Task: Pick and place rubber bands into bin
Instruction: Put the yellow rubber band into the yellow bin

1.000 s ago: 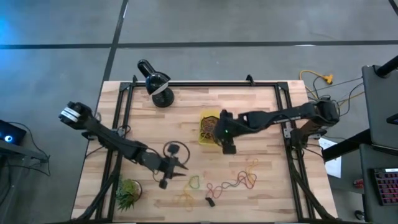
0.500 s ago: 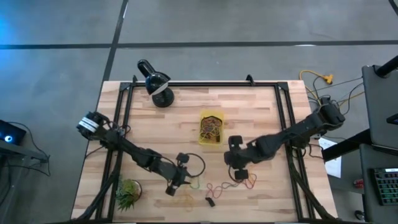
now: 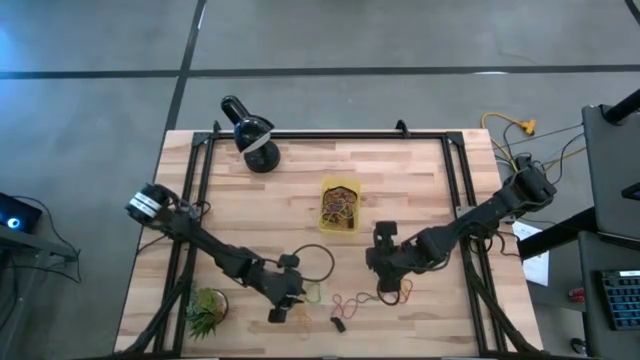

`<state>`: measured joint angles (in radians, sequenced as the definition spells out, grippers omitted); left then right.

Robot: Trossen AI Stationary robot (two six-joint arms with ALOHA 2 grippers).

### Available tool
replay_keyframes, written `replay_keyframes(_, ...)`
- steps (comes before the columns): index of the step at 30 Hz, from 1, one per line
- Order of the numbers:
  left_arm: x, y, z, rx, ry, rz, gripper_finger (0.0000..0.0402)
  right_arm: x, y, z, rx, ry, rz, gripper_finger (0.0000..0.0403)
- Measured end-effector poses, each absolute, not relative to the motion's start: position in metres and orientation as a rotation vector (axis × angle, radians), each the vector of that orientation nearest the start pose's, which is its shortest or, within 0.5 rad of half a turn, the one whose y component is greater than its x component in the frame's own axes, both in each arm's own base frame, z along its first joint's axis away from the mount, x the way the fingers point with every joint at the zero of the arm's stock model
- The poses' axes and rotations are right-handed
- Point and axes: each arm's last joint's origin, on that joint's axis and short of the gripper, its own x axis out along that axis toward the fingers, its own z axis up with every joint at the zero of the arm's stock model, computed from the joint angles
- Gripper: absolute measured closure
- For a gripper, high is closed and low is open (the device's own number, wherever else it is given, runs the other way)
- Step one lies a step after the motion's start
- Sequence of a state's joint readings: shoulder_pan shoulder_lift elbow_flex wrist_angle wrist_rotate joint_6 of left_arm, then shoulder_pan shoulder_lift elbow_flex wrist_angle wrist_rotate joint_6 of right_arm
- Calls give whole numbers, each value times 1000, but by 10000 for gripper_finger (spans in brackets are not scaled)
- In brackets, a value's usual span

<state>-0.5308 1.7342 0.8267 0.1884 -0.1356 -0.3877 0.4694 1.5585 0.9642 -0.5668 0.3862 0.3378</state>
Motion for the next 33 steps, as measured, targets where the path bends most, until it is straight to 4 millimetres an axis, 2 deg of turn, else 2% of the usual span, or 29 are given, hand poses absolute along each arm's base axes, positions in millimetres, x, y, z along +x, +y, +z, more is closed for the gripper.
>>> replay_keyframes(18, 290, -169, 127, -164, 808, -203, 304, 264, 122, 192, -174, 1043, -107, 330)
replay_keyframes(27, 292, -171, 122, -175, 817, -205, 306, 265, 122, 192, -170, 1035, -105, 324)
replay_keyframes(30, 292, -171, 122, -170, 817, -195, 324, 265, 122, 193, -167, 1030, -104, 323)
replay_keyframes(33, 292, -170, 122, -153, 818, -190, 365, 265, 122, 193, -168, 1030, -103, 327)
